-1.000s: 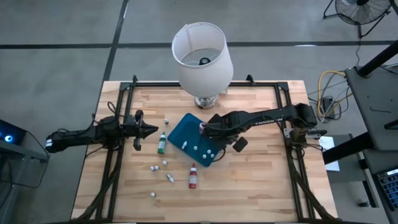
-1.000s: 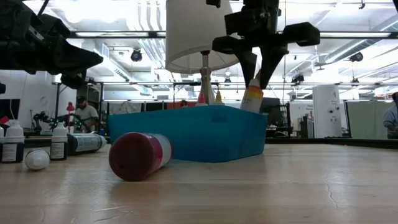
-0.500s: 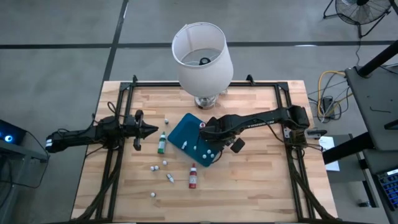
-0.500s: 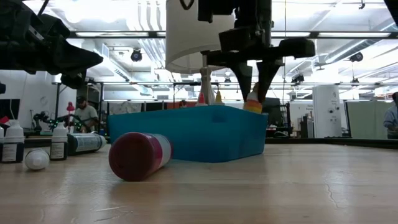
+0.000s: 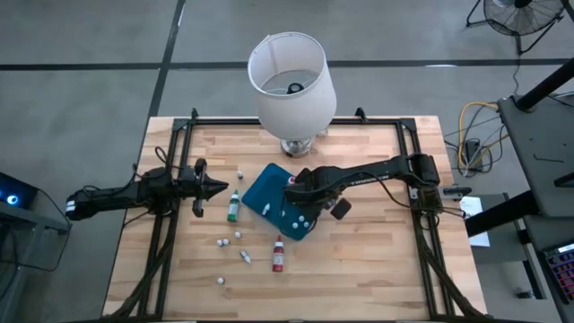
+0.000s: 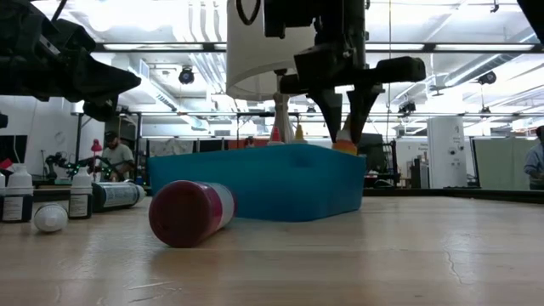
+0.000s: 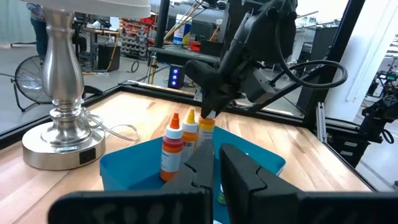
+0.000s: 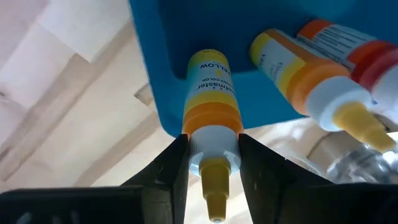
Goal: Pick & Place food coloring
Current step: Put the large yellow food coloring bottle into the blue container
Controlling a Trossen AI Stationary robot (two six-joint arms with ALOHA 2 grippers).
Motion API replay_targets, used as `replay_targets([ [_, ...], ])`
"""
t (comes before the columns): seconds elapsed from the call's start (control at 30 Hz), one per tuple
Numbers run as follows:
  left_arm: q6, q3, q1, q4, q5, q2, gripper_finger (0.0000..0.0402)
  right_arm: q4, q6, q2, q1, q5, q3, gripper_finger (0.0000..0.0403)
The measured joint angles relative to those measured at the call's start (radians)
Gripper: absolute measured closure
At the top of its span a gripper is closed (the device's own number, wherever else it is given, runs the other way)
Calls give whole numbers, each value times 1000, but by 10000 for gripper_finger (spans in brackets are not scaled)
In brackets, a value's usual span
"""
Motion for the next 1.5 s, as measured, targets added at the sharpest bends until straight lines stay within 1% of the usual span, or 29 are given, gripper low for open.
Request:
replay_targets([
  [0.3, 0, 0, 0, 0, 0, 0, 402, -7, -13, -2, -1, 9, -2, 288],
  [0.6, 0, 0, 0, 0, 0, 0, 402, -5, 17, -2, 0, 8, -3, 273],
  [0.73, 0, 0, 0, 0, 0, 0, 402, -2, 18, -2, 0, 8, -3, 274],
  [0.9, 0, 0, 0, 0, 0, 0, 402, 8, 20, -2, 0, -2, -3, 274],
  [1.13, 0, 0, 0, 0, 0, 0, 402, 11, 25, -2, 0, -47, -3, 257],
  [1.33, 0, 0, 0, 0, 0, 0, 402, 15, 64, -2, 0, -47, -3, 247],
  [1.5, 0, 0, 0, 0, 0, 0, 402, 17, 69, -3, -1, -47, 2, 247],
])
